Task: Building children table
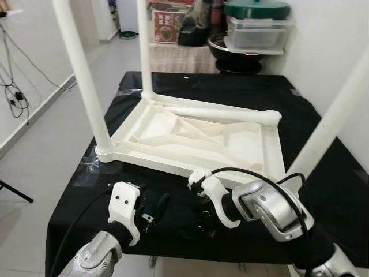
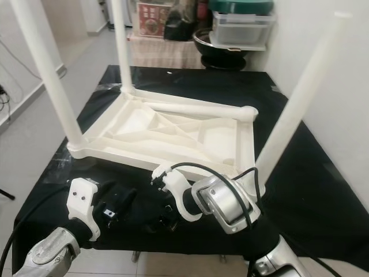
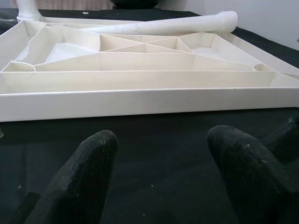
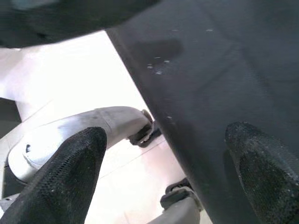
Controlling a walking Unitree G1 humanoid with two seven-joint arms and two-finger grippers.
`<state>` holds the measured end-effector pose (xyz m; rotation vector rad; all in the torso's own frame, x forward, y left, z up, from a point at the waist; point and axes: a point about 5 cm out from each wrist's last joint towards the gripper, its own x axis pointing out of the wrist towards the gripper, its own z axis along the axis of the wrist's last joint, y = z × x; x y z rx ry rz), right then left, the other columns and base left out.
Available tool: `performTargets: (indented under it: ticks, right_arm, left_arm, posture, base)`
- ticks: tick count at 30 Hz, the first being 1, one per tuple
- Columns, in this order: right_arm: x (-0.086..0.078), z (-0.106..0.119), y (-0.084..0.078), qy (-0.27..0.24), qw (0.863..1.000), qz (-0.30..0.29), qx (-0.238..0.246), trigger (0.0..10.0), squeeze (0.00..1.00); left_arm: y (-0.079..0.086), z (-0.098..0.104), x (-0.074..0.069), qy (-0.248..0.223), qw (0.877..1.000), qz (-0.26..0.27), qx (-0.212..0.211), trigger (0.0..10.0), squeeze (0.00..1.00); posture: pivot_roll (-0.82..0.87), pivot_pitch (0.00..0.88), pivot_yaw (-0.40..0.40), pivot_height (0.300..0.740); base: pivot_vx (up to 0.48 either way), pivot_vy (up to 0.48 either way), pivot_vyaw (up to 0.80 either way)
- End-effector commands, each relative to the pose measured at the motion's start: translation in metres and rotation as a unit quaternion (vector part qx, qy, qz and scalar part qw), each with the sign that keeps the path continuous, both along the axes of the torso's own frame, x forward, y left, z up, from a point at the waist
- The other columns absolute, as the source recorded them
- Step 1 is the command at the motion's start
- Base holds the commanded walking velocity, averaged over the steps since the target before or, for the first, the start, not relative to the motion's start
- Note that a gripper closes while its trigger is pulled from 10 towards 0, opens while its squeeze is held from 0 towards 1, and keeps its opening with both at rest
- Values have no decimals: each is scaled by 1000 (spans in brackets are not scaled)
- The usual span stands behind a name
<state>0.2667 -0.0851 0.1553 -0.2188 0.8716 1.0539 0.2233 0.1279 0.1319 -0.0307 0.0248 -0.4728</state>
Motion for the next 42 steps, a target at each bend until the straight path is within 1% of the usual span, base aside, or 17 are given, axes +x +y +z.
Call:
performTargets:
  ticks: [1,3,5,7,8,9,10,11,15,17,22,26,31,34,35,39,42]
  right_arm:
    - [4,4,-2,-25,999,-18,9,10000,0]
    - [14,10,-6,-75,995,-58,12,10000,0]
    - [14,10,-6,-75,995,-58,12,10000,0]
    - [35,4,-32,-120,981,-131,-73,10000,0]
    - [35,4,-32,-120,981,-131,-73,10000,0]
    - [44,2,-48,-135,971,-164,-112,10000,0]
    - [44,2,-48,-135,971,-164,-112,10000,0]
    - [49,1,-62,-139,963,-183,-143,10000,0]
    - [54,3,-77,-138,956,-200,-163,10000,0]
    - [62,7,-86,-164,947,-213,-177,10000,0]
    - [74,14,-78,-214,941,-214,-153,10000,0]
    - [80,33,-60,-255,947,-185,-67,10000,0]
    - [82,40,-59,-272,944,-177,-52,10000,0]
    - [88,31,-68,-283,935,-182,-108,10000,0]
    - [89,21,-74,-263,936,-186,-144,10000,0]
    - [85,4,-84,-215,939,-184,-197,10000,0]
    - [79,-5,-87,-182,944,-176,-211,10000,0]
  left_arm:
    - [-2,2,-1,-1,1000,-2,4,10000,0]
    - [-2,2,-1,-2,1000,-3,4,10000,0]
    - [-2,2,-1,-2,1000,-3,4,10000,0]
    - [-2,2,1,-1,1000,-7,7,10000,0]
    - [-2,2,1,-1,1000,-7,7,10000,0]
    - [-2,1,0,1,1000,-14,9,10000,0]
    - [-2,1,0,1,1000,-14,9,10000,0]
    - [-2,0,-1,4,1000,-22,11,10000,0]
    - [-2,-1,-4,9,999,-33,11,10000,0]
    - [-3,-1,-6,11,999,-35,10,10000,0]
    - [-3,-1,-7,11,999,-34,11,10000,0]
    - [-3,0,-8,11,999,-35,12,10000,0]
    - [-2,0,-8,11,999,-36,13,10000,0]
    - [-3,0,-9,11,999,-37,13,10000,0]
    - [-3,0,-9,11,999,-37,13,10000,0]
    - [-4,0,-9,11,999,-37,13,10000,0]
    - [-4,0,-9,11,999,-37,13,10000,0]
  posture:
    - [18,39,-92,740]
    - [16,37,-90,740]
    - [16,37,-90,740]
    - [17,33,-92,740]
    - [17,33,-92,740]
    - [19,34,-95,740]
    - [19,34,-95,740]
    - [20,36,-95,740]
    - [20,36,-95,740]
    - [23,44,-98,740]
    - [28,48,-99,740]
    - [37,55,-97,740]
    - [36,56,-95,740]
    - [36,56,-95,740]
    - [36,56,-96,740]
    - [38,57,-98,740]
    - [38,57,-99,740]
  base:
    - [0,0,0]
    - [0,0,0]
    - [0,0,0]
    - [0,0,0]
    - [0,0,0]
    - [0,0,0]
    - [0,0,0]
    - [0,0,0]
    - [0,0,0]
    - [0,0,0]
    - [0,0,0]
    - [0,0,0]
    - [0,0,0]
    - [0,0,0]
    - [0,0,0]
    - [0,0,0]
    - [0,0,0]
